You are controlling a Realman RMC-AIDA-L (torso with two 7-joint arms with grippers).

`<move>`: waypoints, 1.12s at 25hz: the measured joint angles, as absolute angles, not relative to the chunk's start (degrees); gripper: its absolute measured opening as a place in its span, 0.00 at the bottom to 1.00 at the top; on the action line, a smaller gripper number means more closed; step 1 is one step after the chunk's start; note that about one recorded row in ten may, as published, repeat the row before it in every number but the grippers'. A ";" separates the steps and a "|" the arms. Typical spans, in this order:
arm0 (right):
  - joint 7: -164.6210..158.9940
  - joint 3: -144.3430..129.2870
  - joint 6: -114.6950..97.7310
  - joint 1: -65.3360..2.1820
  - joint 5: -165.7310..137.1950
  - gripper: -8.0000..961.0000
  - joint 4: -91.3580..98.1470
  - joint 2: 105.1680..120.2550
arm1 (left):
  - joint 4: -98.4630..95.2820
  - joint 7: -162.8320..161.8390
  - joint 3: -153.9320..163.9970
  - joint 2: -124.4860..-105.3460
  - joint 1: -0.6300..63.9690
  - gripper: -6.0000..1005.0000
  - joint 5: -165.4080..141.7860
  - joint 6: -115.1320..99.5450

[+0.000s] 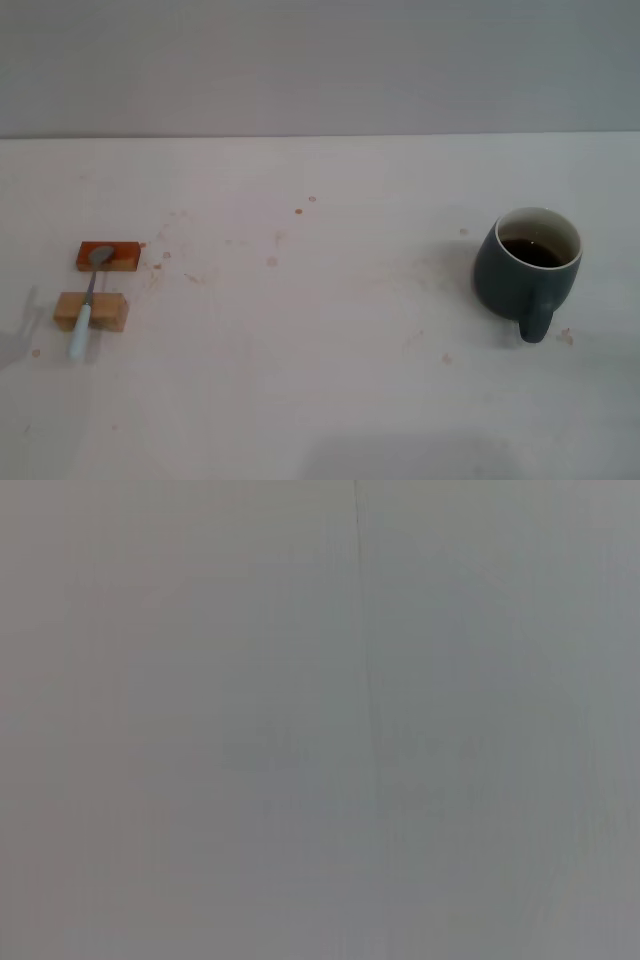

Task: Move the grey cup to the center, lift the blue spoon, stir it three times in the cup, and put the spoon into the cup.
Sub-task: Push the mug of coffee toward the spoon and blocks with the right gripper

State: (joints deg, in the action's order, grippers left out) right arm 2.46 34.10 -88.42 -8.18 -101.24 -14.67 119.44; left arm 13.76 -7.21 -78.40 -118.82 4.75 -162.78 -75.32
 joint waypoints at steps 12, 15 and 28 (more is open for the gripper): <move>2.46 34.79 -82.03 -10.82 -100.86 0.01 -13.13 119.32 | 13.66 -7.21 -78.25 -118.82 4.73 0.80 -162.77 -75.25; 2.46 34.92 -78.71 -13.00 -99.20 0.01 -12.09 119.31 | 13.62 -7.21 -78.22 -118.82 4.67 0.80 -162.78 -75.23; 2.46 34.89 -61.10 -23.58 -97.19 0.01 -8.39 119.10 | 13.46 -7.21 -78.22 -118.82 4.79 0.80 -162.78 -75.23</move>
